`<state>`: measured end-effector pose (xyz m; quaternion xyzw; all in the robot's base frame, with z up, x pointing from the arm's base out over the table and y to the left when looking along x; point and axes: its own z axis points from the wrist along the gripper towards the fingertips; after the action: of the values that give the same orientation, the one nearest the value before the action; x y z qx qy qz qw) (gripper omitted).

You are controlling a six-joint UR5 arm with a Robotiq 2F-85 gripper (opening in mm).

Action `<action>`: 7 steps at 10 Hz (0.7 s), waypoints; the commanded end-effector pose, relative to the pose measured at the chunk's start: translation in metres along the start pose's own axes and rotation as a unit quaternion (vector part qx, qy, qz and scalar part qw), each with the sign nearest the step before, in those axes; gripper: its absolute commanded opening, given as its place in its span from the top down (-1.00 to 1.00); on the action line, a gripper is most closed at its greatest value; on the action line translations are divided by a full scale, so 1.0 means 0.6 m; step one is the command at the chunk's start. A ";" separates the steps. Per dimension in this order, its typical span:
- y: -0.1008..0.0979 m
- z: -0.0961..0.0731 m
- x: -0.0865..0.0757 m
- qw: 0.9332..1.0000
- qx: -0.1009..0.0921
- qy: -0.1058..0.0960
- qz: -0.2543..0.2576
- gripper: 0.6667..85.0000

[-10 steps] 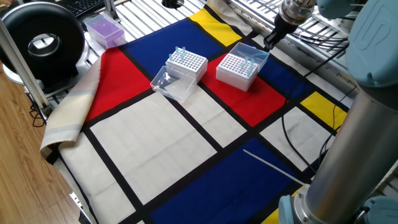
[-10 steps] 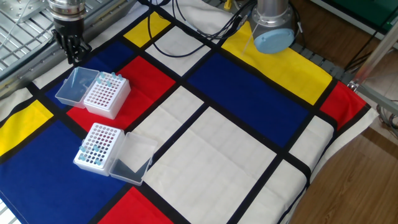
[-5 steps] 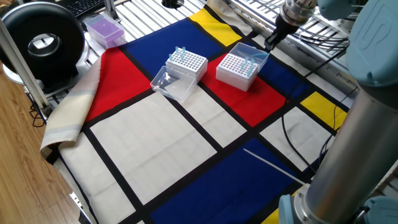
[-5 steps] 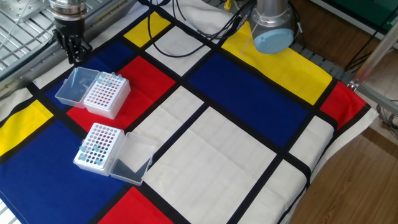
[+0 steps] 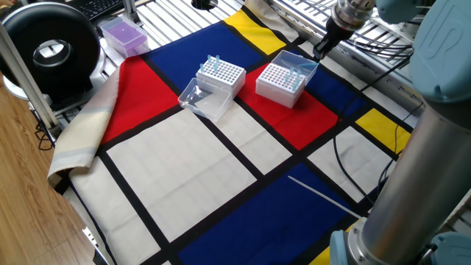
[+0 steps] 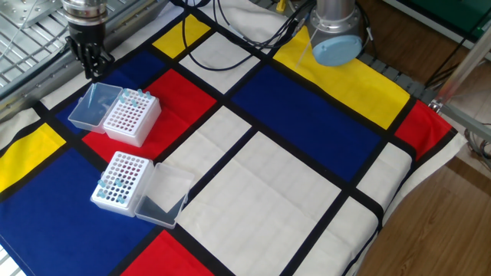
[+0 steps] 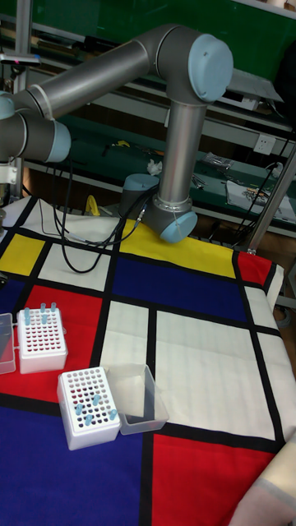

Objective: Transfer all medium pipette tips from one holder to another

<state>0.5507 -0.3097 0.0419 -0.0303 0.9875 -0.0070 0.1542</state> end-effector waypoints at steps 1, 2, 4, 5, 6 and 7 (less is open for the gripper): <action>0.001 -0.002 -0.002 1.000 -0.004 -0.005 0.004 0.42; 0.001 -0.001 -0.002 1.000 -0.005 -0.006 0.003 0.41; 0.002 0.000 -0.001 1.000 -0.005 -0.007 0.002 0.40; 0.000 0.000 -0.001 1.000 -0.004 -0.007 0.002 0.40; -0.001 0.001 -0.001 1.000 -0.003 -0.007 0.003 0.40; -0.002 0.001 0.000 1.000 -0.003 -0.008 0.003 0.40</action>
<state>0.5501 -0.3092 0.0401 -0.0328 0.9871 -0.0055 0.1568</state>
